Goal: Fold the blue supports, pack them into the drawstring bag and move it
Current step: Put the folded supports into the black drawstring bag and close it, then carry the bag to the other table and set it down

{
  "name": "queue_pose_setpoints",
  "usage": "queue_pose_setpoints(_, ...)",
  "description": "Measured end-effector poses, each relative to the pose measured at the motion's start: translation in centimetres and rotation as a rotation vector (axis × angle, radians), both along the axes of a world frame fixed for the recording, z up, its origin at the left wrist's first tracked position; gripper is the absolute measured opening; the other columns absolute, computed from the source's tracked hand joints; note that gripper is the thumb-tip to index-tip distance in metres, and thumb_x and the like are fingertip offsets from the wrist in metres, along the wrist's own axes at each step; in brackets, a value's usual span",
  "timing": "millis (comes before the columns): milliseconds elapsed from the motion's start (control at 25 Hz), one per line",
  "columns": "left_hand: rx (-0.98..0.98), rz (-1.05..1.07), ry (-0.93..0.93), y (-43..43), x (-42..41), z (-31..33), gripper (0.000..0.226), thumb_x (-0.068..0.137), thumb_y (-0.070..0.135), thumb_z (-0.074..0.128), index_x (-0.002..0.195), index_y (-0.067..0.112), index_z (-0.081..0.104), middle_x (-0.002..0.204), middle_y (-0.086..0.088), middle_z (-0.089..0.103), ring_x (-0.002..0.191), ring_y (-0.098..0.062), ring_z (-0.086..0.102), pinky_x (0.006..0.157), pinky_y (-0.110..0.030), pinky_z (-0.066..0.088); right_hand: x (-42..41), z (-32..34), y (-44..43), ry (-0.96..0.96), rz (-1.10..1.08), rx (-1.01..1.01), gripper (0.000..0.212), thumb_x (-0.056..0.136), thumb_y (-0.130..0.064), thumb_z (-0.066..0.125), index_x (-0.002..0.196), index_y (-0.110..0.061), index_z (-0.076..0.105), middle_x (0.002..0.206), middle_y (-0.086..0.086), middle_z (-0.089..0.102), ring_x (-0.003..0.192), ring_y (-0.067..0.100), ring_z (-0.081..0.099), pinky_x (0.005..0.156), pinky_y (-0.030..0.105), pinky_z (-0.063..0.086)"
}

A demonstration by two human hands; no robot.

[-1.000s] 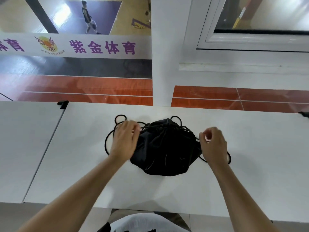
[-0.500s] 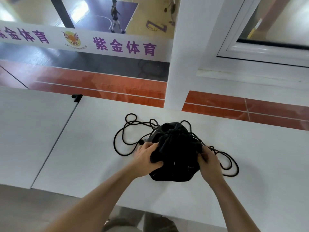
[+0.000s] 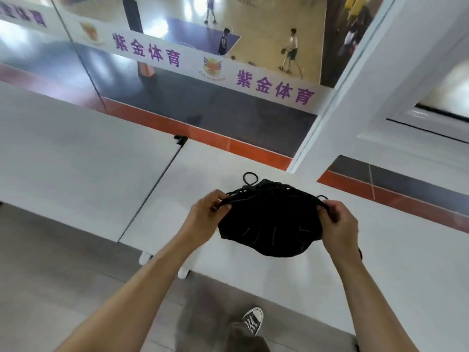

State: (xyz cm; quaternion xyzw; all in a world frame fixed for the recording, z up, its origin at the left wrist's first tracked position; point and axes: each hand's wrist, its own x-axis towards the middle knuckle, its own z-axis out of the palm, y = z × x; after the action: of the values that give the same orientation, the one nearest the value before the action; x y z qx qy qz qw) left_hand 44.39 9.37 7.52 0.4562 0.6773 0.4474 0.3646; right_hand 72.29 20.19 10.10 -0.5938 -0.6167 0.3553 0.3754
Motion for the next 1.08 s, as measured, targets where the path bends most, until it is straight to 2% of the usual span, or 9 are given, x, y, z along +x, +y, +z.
queue_pose_setpoints(80, 0.015, 0.068, 0.018, -5.0, -4.7, 1.4, 0.011, 0.097, 0.022, 0.061, 0.088, 0.027, 0.061, 0.075, -0.007, 0.062, 0.06, -0.01, 0.049, 0.058, -0.021, 0.04, -5.3, 0.4, -2.8, 0.041, 0.052, 0.006, 0.01, 0.095, -0.014, 0.062, 0.103, -0.016, 0.069, 0.092, -0.007, 0.071, 0.081, -0.004, 0.065, 0.066, 0.004, 0.046)
queue_pose_setpoints(160, 0.025, 0.164, 0.042, -9.9, -9.5, 2.7, 0.008, 0.097, 0.026, 0.06, 0.09, 0.028, 0.063, 0.08, -0.003, 0.064, 0.065, -0.01, 0.053, 0.062, -0.024, 0.043, -11.0, 1.0, -5.8, 0.084, 0.122, 0.0, 0.012, 0.095, -0.016, 0.064, 0.104, -0.016, 0.07, 0.093, -0.006, 0.073, 0.086, 0.003, 0.067, 0.071, 0.01, 0.049)
queue_pose_setpoints(280, 0.001, 0.307, 0.019, -18.5, -16.9, 4.3, 0.018, 0.1, 0.019, 0.05, 0.095, 0.03, 0.064, 0.09, 0.004, 0.068, 0.077, -0.005, 0.061, 0.07, -0.021, 0.048, -20.5, 2.0, -10.9, 0.168, 0.246, -0.026, 0.011, 0.094, -0.019, 0.066, 0.102, -0.019, 0.072, 0.094, -0.005, 0.075, 0.088, 0.01, 0.07, 0.08, 0.025, 0.053)
queue_pose_setpoints(400, -0.033, 0.437, 0.037, -27.3, -23.2, 4.8, 0.031, 0.099, 0.008, 0.041, 0.106, 0.029, 0.063, 0.102, 0.005, 0.067, 0.093, -0.009, 0.063, 0.08, -0.022, 0.048, -30.1, 2.9, -15.8, 0.233, 0.404, -0.09, 0.007, 0.092, -0.02, 0.069, 0.096, -0.021, 0.074, 0.088, -0.005, 0.077, 0.083, 0.009, 0.072, 0.077, 0.025, 0.055)
queue_pose_setpoints(520, -0.009, 0.694, 0.072, -36.0, -28.5, 5.1, 0.029, 0.099, -0.001, 0.047, 0.105, 0.021, 0.065, 0.098, 0.005, 0.067, 0.087, -0.011, 0.061, 0.074, -0.013, 0.047, -40.5, 3.4, -20.8, 0.232, 0.601, -0.149, 0.007, 0.091, -0.018, 0.07, 0.09, -0.023, 0.075, 0.083, -0.004, 0.077, 0.08, 0.014, 0.073, 0.074, 0.026, 0.055)
queue_pose_setpoints(560, 0.0, 0.738, 0.071, -36.9, -29.3, 5.1, 0.028, 0.098, -0.002, 0.05, 0.103, 0.021, 0.065, 0.095, 0.005, 0.068, 0.085, -0.012, 0.061, 0.072, -0.013, 0.048, -42.0, 3.6, -21.3, 0.235, 0.621, -0.159, 0.009, 0.09, -0.016, 0.07, 0.088, -0.024, 0.075, 0.082, -0.003, 0.077, 0.081, 0.015, 0.073, 0.074, 0.027, 0.055)
queue_pose_setpoints(720, 0.004, 1.072, 0.011, -46.2, -37.3, 4.8, 0.021, 0.096, 0.0, 0.057, 0.095, 0.021, 0.057, 0.092, -0.005, 0.063, 0.079, -0.019, 0.058, 0.064, -0.014, 0.048, -56.5, 3.8, -27.6, 0.212, 0.883, -0.182, 0.012, 0.089, -0.011, 0.071, 0.088, -0.022, 0.075, 0.082, -0.001, 0.077, 0.083, 0.022, 0.074, 0.078, 0.034, 0.058)
queue_pose_setpoints(920, -0.038, 1.357, 0.042, -55.1, -47.9, 5.5, 0.017, 0.098, 0.003, 0.057, 0.088, 0.017, 0.053, 0.086, -0.007, 0.064, 0.076, -0.017, 0.059, 0.058, -0.013, 0.047, -74.2, 3.7, -35.0, 0.2, 1.211, -0.256, 0.017, 0.091, -0.009, 0.067, 0.094, -0.024, 0.06, 0.079, 0.004, 0.074, 0.068, 0.016, 0.068, 0.064, 0.026, 0.054)
queue_pose_setpoints(1080, -0.053, 1.559, 0.081, -61.9, -56.5, 6.6, 0.014, 0.099, 0.005, 0.056, 0.089, 0.014, 0.058, 0.089, -0.006, 0.067, 0.077, -0.017, 0.064, 0.057, -0.01, 0.047, -88.3, 3.9, -42.1, 0.189, 1.416, -0.267, 0.014, 0.091, -0.001, 0.067, 0.093, -0.013, 0.06, 0.071, 0.002, 0.069, 0.064, 0.007, 0.063, 0.061, 0.012, 0.048)
